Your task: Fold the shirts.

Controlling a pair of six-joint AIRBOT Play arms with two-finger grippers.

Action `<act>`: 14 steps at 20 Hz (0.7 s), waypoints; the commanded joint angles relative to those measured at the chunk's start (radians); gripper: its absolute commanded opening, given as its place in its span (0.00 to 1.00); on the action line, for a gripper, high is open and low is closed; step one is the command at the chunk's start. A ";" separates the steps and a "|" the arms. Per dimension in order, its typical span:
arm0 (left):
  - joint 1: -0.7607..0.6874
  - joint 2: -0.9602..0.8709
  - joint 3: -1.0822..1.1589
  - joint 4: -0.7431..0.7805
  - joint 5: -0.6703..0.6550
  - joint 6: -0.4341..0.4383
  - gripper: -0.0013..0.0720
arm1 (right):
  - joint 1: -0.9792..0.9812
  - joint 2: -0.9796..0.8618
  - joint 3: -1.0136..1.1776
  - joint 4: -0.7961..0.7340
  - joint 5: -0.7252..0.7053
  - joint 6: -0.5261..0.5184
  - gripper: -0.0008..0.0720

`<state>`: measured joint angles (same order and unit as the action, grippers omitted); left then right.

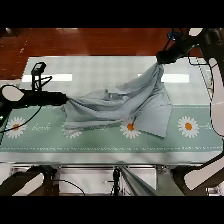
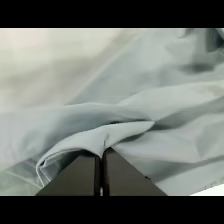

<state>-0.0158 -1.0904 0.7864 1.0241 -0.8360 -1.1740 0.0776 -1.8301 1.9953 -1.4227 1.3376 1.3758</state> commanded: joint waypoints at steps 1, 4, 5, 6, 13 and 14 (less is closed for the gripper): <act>0.001 -0.097 -0.002 -0.003 0.023 0.013 0.06 | 0.002 -0.043 0.001 -0.002 -0.051 0.000 0.10; 0.001 -0.097 -0.001 -0.003 0.013 0.014 0.06 | -0.003 -0.008 0.002 -0.085 0.005 0.003 0.55; 0.001 -0.095 0.002 -0.003 0.012 0.014 0.06 | -0.013 0.021 0.002 -0.131 0.014 0.021 0.56; 0.001 -0.093 0.003 -0.003 0.012 0.014 0.06 | -0.032 0.057 0.002 -0.177 0.024 0.035 0.57; 0.001 -0.093 0.002 -0.003 -0.006 0.014 0.06 | -0.432 0.152 -0.010 -0.045 0.411 0.034 0.63; 0.001 -0.093 0.002 -0.003 -0.006 0.014 0.06 | -0.500 0.152 -0.024 0.039 0.459 0.035 0.63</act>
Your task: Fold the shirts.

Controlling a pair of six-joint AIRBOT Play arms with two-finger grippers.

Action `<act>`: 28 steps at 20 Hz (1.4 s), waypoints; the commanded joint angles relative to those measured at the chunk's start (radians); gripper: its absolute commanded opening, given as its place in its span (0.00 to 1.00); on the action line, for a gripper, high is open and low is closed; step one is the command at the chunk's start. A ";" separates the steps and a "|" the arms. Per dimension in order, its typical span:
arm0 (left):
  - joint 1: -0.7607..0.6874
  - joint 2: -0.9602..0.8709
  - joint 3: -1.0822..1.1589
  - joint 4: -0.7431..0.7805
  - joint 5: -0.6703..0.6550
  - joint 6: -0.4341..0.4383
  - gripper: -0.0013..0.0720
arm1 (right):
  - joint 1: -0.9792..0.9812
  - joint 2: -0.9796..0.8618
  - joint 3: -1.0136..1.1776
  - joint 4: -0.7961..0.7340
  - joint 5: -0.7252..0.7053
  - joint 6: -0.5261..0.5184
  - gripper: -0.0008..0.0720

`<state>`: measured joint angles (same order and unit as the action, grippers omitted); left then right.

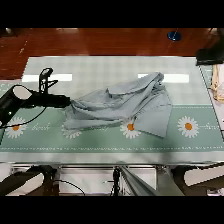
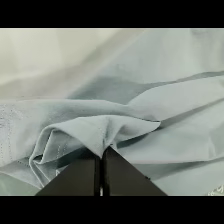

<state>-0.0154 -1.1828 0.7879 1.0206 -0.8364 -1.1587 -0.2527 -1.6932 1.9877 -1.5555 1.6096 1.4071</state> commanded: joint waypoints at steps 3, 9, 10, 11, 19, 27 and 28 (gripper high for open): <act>0.007 -0.001 0.010 0.002 -0.045 -0.003 0.55 | -0.304 0.016 -0.068 0.309 0.241 0.006 0.63; 0.192 0.022 0.027 0.174 -0.481 -0.105 0.65 | -0.341 0.015 -0.138 0.345 0.155 -0.002 0.63; 0.222 0.042 -0.017 0.172 -0.519 -0.089 0.65 | -0.342 0.015 -0.156 0.369 0.131 -0.007 0.63; 0.246 0.072 -0.072 0.157 -0.530 -0.084 0.65 | -0.342 0.014 -0.177 0.381 0.114 -0.010 0.63; 0.281 0.173 -0.321 0.012 -0.451 -0.016 0.65 | -0.342 -0.013 -0.205 0.488 0.096 -0.022 0.63; 0.283 0.110 -0.318 -0.049 -0.310 0.008 0.65 | -0.342 -0.013 -0.205 0.543 0.111 -0.030 0.59; 0.285 0.109 -0.319 -0.050 -0.306 0.017 0.65 | -0.342 -0.013 -0.205 0.545 0.111 -0.032 0.58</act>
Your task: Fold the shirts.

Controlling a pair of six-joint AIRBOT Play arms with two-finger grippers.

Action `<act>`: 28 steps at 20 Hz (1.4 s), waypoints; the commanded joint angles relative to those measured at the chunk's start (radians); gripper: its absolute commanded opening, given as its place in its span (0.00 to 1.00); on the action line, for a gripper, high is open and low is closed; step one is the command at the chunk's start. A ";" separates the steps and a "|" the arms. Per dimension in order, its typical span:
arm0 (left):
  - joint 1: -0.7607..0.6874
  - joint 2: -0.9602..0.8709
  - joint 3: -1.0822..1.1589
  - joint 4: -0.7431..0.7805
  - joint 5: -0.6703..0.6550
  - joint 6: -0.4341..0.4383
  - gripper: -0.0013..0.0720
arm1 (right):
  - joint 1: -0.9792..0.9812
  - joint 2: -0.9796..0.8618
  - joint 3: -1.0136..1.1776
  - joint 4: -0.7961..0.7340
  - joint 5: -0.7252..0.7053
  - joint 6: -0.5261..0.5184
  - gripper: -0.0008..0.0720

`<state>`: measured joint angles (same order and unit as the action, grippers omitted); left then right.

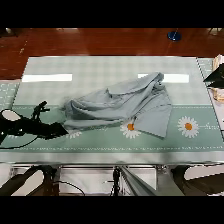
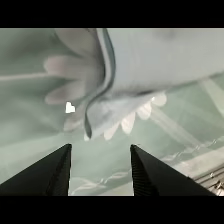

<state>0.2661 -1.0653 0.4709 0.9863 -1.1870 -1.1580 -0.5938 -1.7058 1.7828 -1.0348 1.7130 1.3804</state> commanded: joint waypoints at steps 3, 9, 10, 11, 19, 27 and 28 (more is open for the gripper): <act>0.002 -0.031 -0.002 -0.021 0.071 0.041 0.65 | -0.001 0.000 0.000 0.024 0.014 -0.005 0.58; 0.001 -0.174 -0.002 -0.098 0.060 0.076 0.65 | -0.001 0.000 0.000 0.024 0.031 -0.005 0.58; 0.001 -0.185 -0.002 -0.097 0.063 0.076 0.51 | 0.000 0.000 0.000 0.024 0.031 -0.005 0.58; 0.002 -0.190 -0.002 -0.093 0.062 0.076 0.19 | 0.000 0.000 0.000 0.023 0.031 -0.005 0.59; 0.002 -0.187 -0.002 -0.074 0.023 0.076 0.06 | -0.001 -0.005 -0.002 -0.083 0.020 -0.011 0.59; 0.002 -0.148 -0.002 -0.048 -0.007 0.072 0.06 | 0.000 -0.039 -0.285 0.012 -0.083 -0.104 0.68; 0.002 -0.149 -0.002 -0.048 -0.006 0.072 0.06 | 0.003 -0.039 -0.322 0.021 -0.102 -0.113 0.68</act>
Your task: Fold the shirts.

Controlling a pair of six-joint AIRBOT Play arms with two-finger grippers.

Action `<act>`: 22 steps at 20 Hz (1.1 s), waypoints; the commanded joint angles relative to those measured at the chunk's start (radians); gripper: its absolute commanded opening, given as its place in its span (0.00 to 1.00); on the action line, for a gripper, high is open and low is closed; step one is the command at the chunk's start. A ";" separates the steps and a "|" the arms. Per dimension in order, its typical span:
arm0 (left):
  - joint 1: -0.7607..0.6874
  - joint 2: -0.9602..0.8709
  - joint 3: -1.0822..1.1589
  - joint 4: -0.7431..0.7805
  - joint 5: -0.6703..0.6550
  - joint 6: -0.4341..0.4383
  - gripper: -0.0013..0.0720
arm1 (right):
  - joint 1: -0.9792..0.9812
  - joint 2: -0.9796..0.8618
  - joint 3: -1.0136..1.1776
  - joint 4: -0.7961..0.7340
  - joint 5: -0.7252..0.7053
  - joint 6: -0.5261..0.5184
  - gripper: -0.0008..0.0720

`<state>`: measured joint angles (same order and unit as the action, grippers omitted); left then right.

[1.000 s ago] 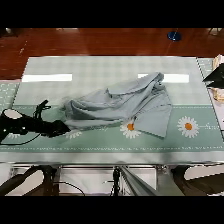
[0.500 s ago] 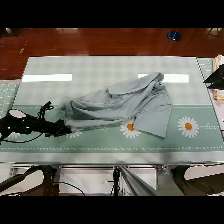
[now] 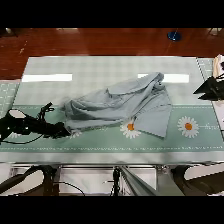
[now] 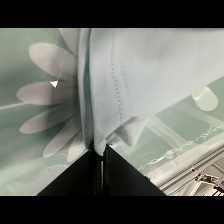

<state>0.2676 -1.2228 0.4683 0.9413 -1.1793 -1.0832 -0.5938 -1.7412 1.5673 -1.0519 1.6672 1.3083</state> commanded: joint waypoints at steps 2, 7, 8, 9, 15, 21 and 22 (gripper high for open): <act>0.000 0.009 0.001 -0.003 -0.014 -0.002 0.06 | 0.018 -0.003 -0.169 0.040 -0.094 -0.063 0.68; 0.000 0.009 0.001 -0.003 -0.018 -0.002 0.06 | 0.105 -0.003 -0.248 0.040 -0.227 -0.077 0.68; 0.000 0.009 0.001 -0.003 -0.018 -0.002 0.06 | 0.134 -0.005 -0.250 0.038 -0.242 -0.080 0.68; 0.000 0.009 0.001 -0.003 -0.018 -0.002 0.06 | 0.159 -0.007 -0.250 0.026 -0.253 -0.079 0.68; 0.000 0.009 0.005 -0.003 -0.018 -0.002 0.06 | 0.294 -0.037 -0.250 -0.024 -0.291 -0.036 0.66; 0.000 0.009 0.103 -0.003 -0.061 -0.002 0.06 | 0.412 -0.036 -0.249 -0.014 -0.382 -0.011 0.06; 0.000 0.010 0.134 -0.003 -0.083 -0.002 0.06 | 0.419 -0.019 -0.246 0.005 -0.377 -0.032 0.06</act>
<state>0.2676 -1.2144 0.5461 0.9558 -1.2018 -1.0843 -0.2173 -1.7756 1.3190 -1.0615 1.3178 1.2907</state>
